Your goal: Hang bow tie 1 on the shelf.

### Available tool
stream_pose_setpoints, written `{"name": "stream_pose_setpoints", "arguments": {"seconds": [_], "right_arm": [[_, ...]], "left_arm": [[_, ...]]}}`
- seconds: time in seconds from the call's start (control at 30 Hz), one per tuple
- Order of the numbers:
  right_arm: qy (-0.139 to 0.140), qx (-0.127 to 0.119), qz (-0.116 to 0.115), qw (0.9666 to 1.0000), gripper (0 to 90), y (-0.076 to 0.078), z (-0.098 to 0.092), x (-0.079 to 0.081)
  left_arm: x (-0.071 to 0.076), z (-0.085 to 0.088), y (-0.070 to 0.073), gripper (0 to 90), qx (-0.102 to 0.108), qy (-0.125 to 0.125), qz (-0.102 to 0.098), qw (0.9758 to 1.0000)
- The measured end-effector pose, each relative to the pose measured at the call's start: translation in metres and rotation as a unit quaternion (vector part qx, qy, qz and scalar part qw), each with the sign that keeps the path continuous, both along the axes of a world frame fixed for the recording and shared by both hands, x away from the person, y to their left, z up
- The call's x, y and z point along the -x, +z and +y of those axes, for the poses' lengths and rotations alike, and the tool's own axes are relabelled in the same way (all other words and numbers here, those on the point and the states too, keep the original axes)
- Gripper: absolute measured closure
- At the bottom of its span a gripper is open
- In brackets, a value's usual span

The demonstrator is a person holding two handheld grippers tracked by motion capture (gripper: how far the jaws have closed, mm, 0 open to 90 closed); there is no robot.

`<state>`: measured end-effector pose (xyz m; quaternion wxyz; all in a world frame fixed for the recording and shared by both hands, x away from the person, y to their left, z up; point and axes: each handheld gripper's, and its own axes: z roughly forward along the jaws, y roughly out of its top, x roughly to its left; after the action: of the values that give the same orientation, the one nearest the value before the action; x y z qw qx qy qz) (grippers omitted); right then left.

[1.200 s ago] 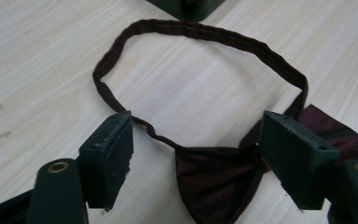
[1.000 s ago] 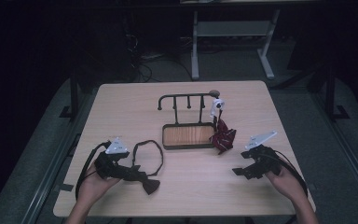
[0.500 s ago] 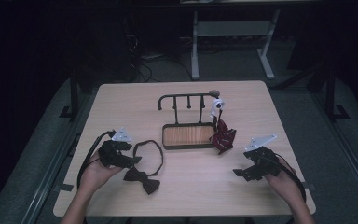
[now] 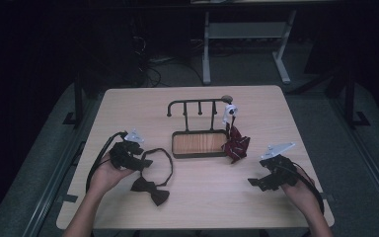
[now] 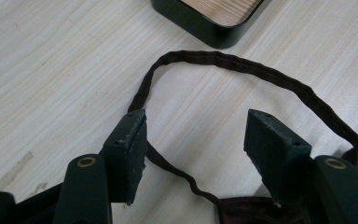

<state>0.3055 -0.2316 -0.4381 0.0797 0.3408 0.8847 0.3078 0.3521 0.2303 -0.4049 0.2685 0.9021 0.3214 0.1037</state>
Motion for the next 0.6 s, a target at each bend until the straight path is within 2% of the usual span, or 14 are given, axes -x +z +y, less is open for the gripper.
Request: {"name": "stream_pose_setpoints", "arguments": {"seconds": [0.1,0.17,0.37,0.6], "right_arm": [[0.000,-0.003,-0.001,1.0000,16.4,0.000,0.000,0.001],[0.001,-0.003,-0.001,1.0000,16.4,0.000,0.000,0.001],[0.005,-0.007,0.006,0.9999,16.4,0.000,0.000,0.001],[0.004,-0.008,0.006,0.9999,16.1,-0.001,-0.001,0.001]], "left_arm": [[-0.007,-0.004,0.001,41.0,-0.012,-0.005,0.001,0.9999],[-0.011,-0.007,0.001,41.7,-0.012,-0.004,0.005,0.9999],[-0.023,-0.012,-0.002,47.3,-0.035,-0.010,0.018,0.9992],[-0.032,-0.013,-0.007,48.9,-0.038,-0.001,0.025,0.9990]]}}
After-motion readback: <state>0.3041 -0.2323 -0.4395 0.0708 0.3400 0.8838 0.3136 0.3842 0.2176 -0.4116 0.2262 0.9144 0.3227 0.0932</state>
